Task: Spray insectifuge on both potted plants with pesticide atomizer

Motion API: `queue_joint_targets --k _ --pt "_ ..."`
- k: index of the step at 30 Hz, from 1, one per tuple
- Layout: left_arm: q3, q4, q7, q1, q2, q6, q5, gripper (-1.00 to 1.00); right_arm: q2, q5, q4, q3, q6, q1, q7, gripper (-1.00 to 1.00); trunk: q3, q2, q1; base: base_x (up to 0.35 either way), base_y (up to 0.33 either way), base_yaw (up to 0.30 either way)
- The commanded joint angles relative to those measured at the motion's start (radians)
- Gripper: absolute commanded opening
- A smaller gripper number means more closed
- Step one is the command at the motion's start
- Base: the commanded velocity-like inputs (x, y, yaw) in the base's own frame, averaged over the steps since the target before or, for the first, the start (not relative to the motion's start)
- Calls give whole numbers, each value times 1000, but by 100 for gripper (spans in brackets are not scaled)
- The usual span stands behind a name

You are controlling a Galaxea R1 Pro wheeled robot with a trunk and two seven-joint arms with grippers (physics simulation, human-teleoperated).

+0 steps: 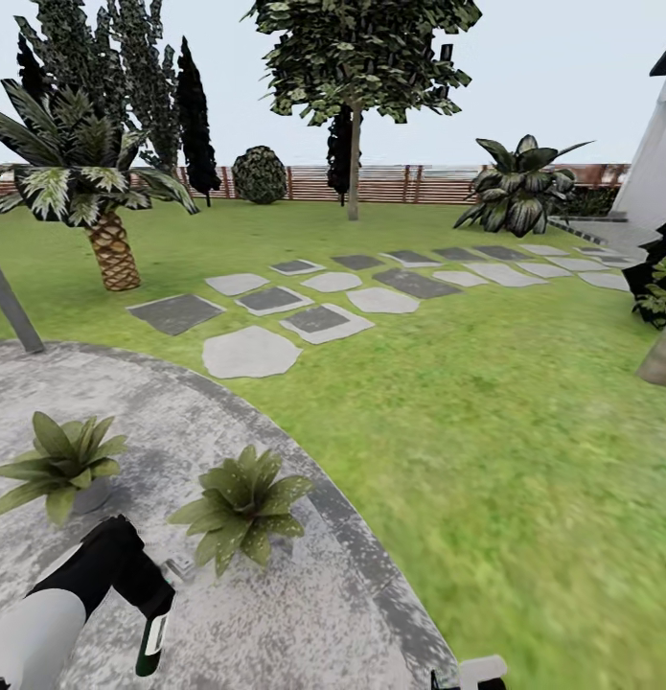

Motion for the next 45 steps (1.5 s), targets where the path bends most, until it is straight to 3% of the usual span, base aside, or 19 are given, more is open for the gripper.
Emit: queue_joint_targets --k 1,13,18,29,34,45 --pt "5 -1 -6 0 0 8 -6 -100 0 11 2 3 0 -1 -11 100 -1 0 0 43 336 -1" --pt "1 0 2 1 6 5 -8 -100 1 10 2 3 0 -1 -13 100 -1 0 0 94 306 0" --pt "0 1 39 2 2 5 -6 -100 2 7 1 3 0 -1 -13 100 -1 0 0 18 27 -85" --pt "2 35 44 3 6 5 -10 -100 6 6 0 3 0 -1 -14 100 -1 0 0 0 0 -128" --pt "2 32 44 28 9 5 -12 -100 5 5 0 1 0 -1 -13 100 1 0 0 -16 13 -188" --pt "2 28 44 29 8 7 -12 -100 7 5 -2 1 0 -1 -14 100 2 0 0 -209 209 -180"
